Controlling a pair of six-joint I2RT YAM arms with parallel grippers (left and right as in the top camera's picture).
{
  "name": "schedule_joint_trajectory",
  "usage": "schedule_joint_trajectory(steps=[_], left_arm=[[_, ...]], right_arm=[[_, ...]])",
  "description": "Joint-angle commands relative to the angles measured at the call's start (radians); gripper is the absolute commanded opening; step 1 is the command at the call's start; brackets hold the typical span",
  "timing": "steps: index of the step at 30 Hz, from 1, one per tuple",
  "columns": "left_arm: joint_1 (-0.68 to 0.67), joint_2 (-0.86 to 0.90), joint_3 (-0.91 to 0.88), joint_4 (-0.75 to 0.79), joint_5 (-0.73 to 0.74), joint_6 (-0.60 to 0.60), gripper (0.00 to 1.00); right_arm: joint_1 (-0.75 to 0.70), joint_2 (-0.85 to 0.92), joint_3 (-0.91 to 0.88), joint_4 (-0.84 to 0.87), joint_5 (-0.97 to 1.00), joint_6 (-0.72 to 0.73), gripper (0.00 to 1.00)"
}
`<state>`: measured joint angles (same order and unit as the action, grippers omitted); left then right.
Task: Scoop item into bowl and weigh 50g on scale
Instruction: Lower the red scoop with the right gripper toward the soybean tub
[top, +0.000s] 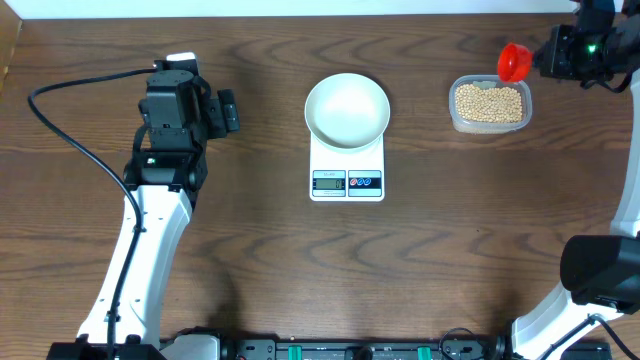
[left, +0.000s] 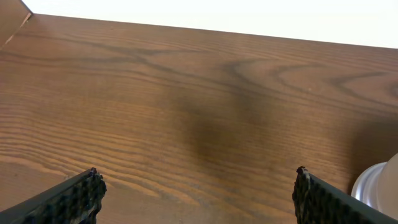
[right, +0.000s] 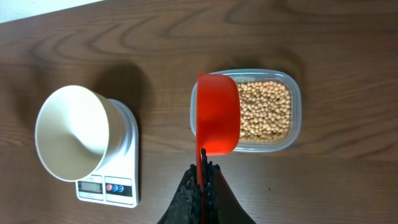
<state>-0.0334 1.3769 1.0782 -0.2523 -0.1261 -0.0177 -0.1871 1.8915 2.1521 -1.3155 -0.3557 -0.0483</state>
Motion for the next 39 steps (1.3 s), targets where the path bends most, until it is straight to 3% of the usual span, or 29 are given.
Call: schedule_joint_trajectory(steps=[1,14,26,39], left_arm=[[0.004,0.005,0.006,-0.002,0.011,0.018,0.98],[0.004,0.005,0.006,-0.002,0.010,0.018,0.98],[0.004,0.005,0.006,-0.002,0.010,0.018,0.98],[0.004,0.005,0.006,-0.002,0.010,0.018,0.98]], right_arm=[[0.007,0.007,0.004,0.002,0.029,-0.017,0.01],[0.008,0.007,0.004,0.002,0.146,-0.017,0.01],[0.025,0.009,-0.013,-0.019,0.141,-0.092,0.01],[0.070,0.009,-0.244,0.146,0.198,-0.077,0.01]])
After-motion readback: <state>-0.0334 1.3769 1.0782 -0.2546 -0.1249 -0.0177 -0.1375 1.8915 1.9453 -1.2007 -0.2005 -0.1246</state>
